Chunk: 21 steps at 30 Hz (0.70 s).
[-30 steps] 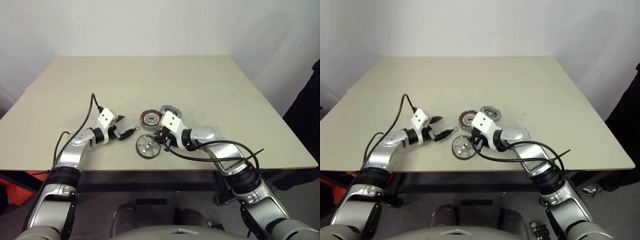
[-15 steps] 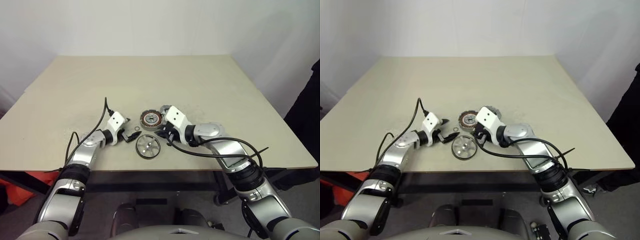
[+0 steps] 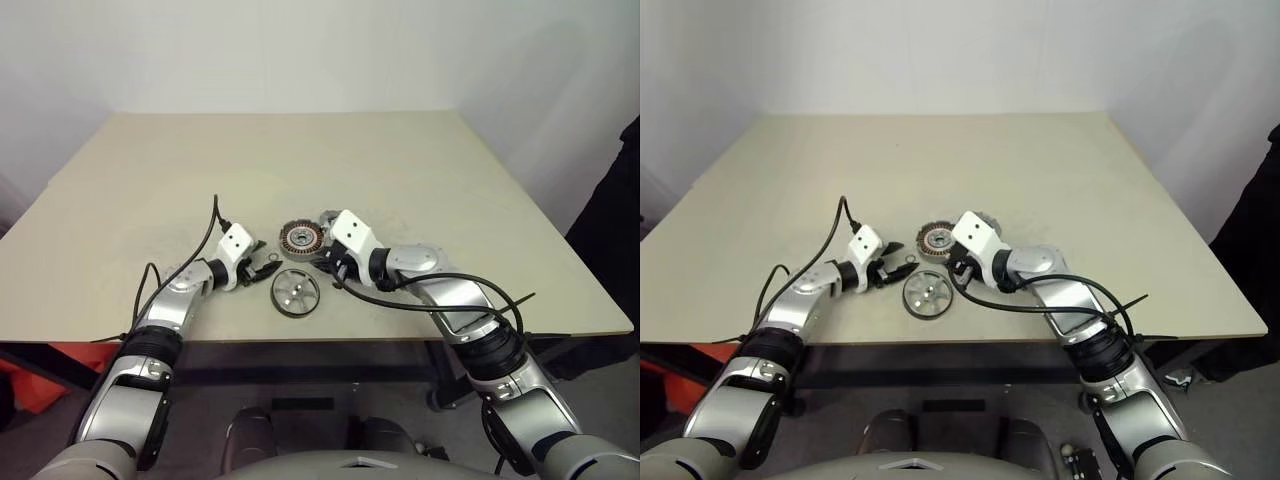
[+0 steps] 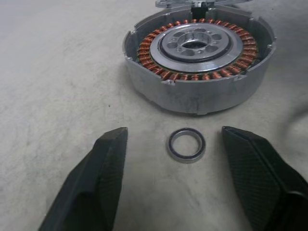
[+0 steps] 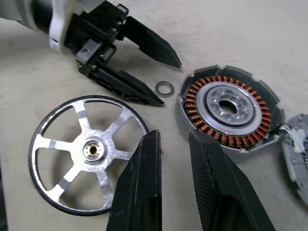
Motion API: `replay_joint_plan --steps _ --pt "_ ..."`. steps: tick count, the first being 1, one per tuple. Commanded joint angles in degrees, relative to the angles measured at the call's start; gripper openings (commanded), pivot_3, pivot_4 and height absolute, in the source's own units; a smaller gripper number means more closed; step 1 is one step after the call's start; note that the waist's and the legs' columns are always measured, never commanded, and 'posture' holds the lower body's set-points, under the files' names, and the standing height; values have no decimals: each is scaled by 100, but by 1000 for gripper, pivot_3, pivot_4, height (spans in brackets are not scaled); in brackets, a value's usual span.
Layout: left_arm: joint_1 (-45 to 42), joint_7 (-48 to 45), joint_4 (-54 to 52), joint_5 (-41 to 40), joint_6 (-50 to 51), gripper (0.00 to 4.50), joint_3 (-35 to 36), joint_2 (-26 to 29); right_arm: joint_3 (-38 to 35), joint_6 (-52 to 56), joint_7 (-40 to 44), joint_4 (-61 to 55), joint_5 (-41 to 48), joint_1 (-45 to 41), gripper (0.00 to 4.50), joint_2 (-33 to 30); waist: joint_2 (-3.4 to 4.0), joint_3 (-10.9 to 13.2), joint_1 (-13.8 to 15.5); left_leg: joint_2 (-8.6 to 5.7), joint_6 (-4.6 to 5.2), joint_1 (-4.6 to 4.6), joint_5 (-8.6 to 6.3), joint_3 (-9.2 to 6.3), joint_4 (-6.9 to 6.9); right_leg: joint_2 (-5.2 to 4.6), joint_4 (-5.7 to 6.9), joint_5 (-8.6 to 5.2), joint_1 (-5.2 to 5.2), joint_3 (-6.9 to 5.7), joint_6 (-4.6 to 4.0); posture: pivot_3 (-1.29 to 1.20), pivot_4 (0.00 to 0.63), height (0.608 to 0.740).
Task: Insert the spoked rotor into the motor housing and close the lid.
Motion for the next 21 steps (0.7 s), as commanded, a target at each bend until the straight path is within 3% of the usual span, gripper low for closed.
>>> replay_joint_plan --steps 1,5,6,9,17,21 --pt "61 4 -106 62 107 2628 -23 101 -188 -109 -51 -43 87 -214 927 42 0 0 -4 0 0 0 0 0 -1 0 0 0 0 0 0 0 0 740" --pt "65 65 -112 109 162 1357 -27 149 -196 -132 -87 -6 84 -238 927 56 0 0 -11 0 -1 4 1 0 -1 1 2 0 0 0 0 0 0 740" --pt "65 64 -109 93 171 1357 -17 149 -197 -137 -95 2 82 -242 927 58 0 0 -15 0 -2 6 1 0 -1 1 3 0 2 0 0 0 0 740" --pt "55 133 -74 124 186 724 -10 185 -201 -154 -111 27 77 -257 927 68 0 0 -26 0 -4 19 2 0 -2 1 3 -1 8 0 2 0 0 740" --pt "9 222 16 46 176 724 101 181 -195 -217 -154 112 63 -299 927 83 0 0 -27 0 -5 25 3 0 -2 1 3 -1 13 1 2 0 0 740" --pt "-129 43 -257 -662 776 724 547 55 -194 -263 -167 169 58 -314 927 98 0 0 -29 0 -5 25 3 0 -2 1 3 -1 11 1 2 0 0 740"
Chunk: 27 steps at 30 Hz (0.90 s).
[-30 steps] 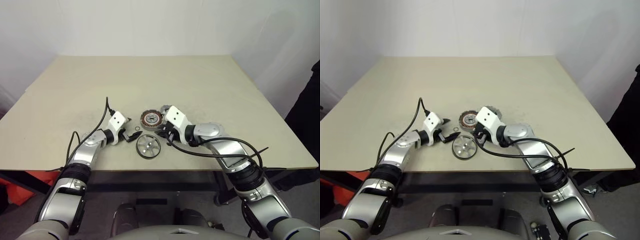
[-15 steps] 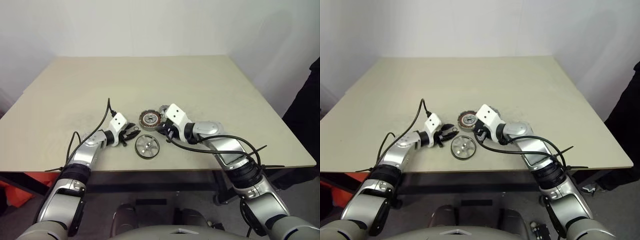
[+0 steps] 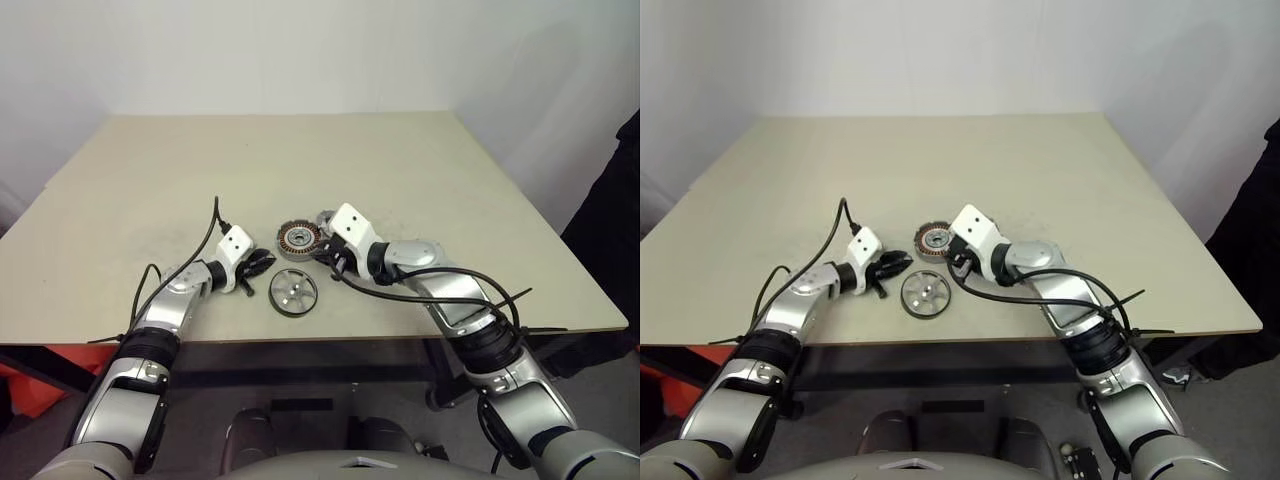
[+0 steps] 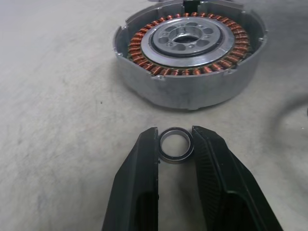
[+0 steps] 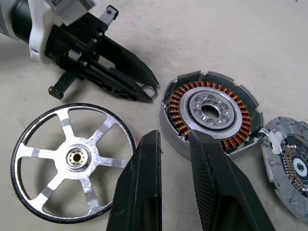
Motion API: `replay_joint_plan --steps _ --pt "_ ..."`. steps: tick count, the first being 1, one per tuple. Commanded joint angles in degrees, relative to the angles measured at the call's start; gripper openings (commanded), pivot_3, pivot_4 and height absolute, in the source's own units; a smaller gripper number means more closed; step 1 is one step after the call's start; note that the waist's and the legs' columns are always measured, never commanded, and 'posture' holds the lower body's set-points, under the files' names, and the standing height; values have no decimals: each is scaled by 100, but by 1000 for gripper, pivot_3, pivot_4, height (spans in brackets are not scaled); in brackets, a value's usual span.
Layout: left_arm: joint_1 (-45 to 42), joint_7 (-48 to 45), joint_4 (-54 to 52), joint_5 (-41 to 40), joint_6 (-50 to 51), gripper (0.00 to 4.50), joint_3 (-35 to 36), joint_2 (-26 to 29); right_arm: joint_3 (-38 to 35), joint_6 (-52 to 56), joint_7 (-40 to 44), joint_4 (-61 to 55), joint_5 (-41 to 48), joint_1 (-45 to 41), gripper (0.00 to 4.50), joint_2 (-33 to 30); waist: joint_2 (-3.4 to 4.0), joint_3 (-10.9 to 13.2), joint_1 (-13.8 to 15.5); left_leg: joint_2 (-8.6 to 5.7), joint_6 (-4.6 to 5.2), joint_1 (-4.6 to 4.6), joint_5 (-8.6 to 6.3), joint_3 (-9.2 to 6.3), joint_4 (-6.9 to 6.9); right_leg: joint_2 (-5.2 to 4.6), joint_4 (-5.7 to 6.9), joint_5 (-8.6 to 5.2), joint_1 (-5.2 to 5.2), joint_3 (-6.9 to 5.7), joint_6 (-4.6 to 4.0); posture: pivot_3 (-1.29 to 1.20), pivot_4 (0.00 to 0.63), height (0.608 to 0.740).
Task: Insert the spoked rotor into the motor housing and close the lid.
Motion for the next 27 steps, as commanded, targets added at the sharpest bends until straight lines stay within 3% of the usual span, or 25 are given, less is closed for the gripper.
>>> replay_joint_plan --steps 1,9,18,27 --pt "-260 -137 -297 -751 727 724 588 11 -161 -152 -40 -45 56 -161 927 33 0 0 3 0 0 -2 0 0 0 0 1 0 -2 0 0 0 0 740" --pt "-1031 -1084 -83 -1029 1181 724 552 269 -151 -309 -111 80 -14 -99 927 5 -1 1 57 -4 9 -33 -5 -1 1 -2 -7 19 -16 -1 -33 0 0 740" --pt "-2203 -1295 1603 -315 259 724 16 -242 -267 -261 -212 -65 35 54 927 -127 -3 2 87 -6 8 -37 -5 -2 0 -3 -11 13 -16 -2 -20 0 0 740" --pt "-2754 -1432 2692 195 -509 724 -251 -718 -278 -88 -43 -620 96 476 927 -494 -6 4 203 -6 3 -44 -2 -2 0 -3 -19 22 -16 -3 -36 0 0 740"
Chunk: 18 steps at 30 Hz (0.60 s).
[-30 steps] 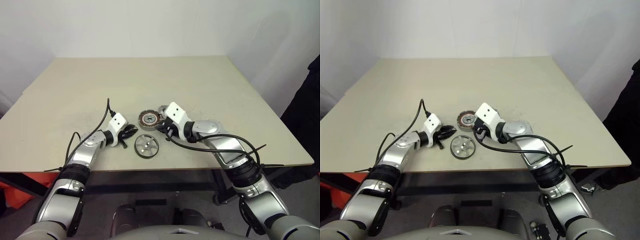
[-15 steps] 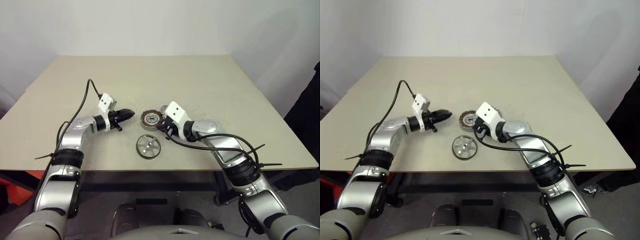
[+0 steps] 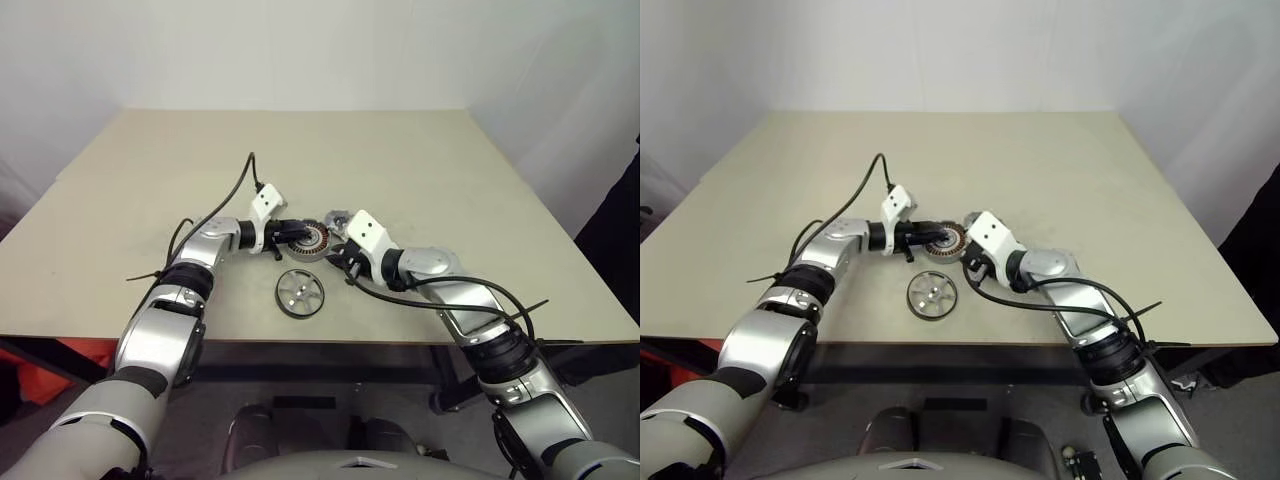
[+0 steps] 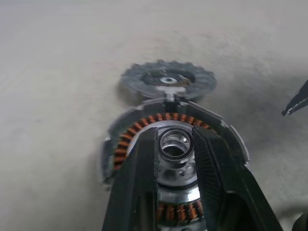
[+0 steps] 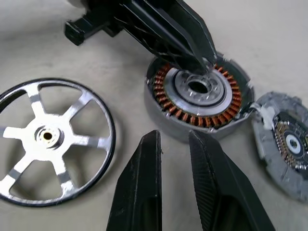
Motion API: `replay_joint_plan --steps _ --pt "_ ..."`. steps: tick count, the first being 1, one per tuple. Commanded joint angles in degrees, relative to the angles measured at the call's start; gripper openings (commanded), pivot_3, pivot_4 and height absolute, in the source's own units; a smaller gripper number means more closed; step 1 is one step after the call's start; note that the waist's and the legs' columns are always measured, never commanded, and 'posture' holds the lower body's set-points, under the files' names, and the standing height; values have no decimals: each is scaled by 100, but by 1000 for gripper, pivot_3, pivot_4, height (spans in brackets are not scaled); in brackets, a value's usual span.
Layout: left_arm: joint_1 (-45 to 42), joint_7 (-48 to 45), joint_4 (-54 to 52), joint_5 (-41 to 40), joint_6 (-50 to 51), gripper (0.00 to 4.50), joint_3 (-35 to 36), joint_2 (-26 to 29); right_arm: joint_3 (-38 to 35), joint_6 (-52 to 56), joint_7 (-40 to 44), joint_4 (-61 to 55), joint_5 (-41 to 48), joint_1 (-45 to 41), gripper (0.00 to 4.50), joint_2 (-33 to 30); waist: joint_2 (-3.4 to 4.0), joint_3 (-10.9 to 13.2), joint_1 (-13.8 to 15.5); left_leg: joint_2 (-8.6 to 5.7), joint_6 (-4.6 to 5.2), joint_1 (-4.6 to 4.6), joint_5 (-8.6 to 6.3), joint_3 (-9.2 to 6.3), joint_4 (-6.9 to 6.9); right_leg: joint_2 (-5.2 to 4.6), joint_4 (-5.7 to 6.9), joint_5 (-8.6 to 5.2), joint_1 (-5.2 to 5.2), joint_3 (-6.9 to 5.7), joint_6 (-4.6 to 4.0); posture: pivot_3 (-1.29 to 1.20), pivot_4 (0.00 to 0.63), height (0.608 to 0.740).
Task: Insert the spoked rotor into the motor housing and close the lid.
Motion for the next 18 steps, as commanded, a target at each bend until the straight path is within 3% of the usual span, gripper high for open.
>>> replay_joint_plan --steps 1,18 --pt "-317 -72 190 148 -323 724 -17 -51 -123 32 76 -442 91 58 927 -153 -1 0 24 0 1 0 0 0 0 0 0 0 0 0 0 0 0 740" --pt "-632 490 744 465 -529 724 73 -425 -166 50 -154 -299 31 -26 927 -75 -2 1 137 -4 5 -1 -3 -1 2 -7 0 1 3 -1 0 0 0 740"
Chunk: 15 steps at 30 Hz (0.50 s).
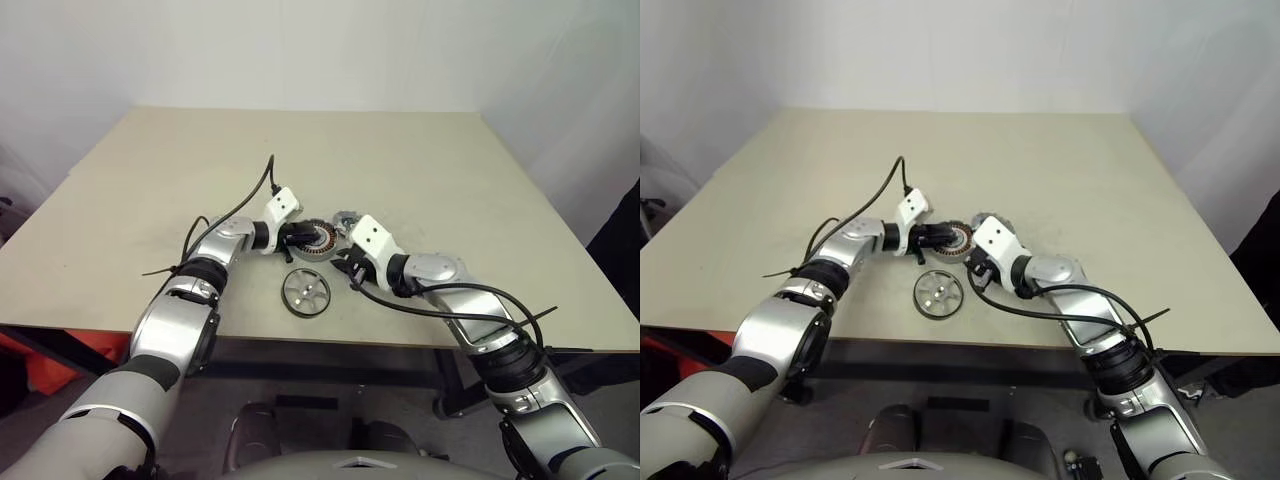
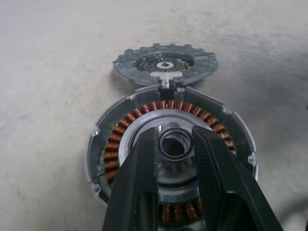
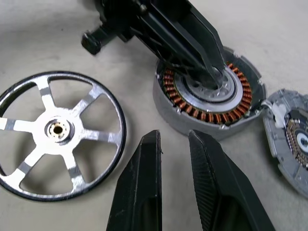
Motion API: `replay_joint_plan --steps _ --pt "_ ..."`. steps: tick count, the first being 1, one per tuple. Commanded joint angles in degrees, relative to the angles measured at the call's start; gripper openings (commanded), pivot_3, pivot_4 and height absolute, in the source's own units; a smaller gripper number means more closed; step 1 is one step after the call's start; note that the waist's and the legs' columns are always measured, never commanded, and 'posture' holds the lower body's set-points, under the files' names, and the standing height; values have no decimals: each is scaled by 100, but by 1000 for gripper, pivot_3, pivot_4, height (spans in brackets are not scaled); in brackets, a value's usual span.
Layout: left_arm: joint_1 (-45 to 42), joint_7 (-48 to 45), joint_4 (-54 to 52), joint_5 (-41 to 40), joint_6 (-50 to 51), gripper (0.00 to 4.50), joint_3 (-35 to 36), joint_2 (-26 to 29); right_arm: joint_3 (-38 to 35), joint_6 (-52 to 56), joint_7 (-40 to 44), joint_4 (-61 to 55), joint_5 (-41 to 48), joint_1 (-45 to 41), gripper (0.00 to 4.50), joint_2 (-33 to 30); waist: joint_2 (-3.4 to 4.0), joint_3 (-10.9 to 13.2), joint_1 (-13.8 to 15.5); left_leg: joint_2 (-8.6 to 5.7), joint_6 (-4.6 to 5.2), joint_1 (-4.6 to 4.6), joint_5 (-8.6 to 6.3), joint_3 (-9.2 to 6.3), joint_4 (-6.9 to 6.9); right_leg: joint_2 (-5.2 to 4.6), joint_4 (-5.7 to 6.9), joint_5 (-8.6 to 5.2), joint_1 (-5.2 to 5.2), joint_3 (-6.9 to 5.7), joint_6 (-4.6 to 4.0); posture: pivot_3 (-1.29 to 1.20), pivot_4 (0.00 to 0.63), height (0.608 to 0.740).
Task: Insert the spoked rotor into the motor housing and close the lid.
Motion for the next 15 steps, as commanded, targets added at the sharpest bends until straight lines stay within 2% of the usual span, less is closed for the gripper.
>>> replay_joint_plan --steps 1,15 --pt "-251 168 22 43 -111 724 83 -55 -147 -67 -41 -85 27 -164 927 13 0 0 -2 0 0 0 0 0 0 0 0 0 0 0 0 0 0 740" --pt "-266 370 109 143 -166 724 102 -49 -182 -70 -126 -46 46 -168 927 35 -1 1 -3 1 0 0 0 -1 0 1 0 0 0 -1 0 0 0 740"
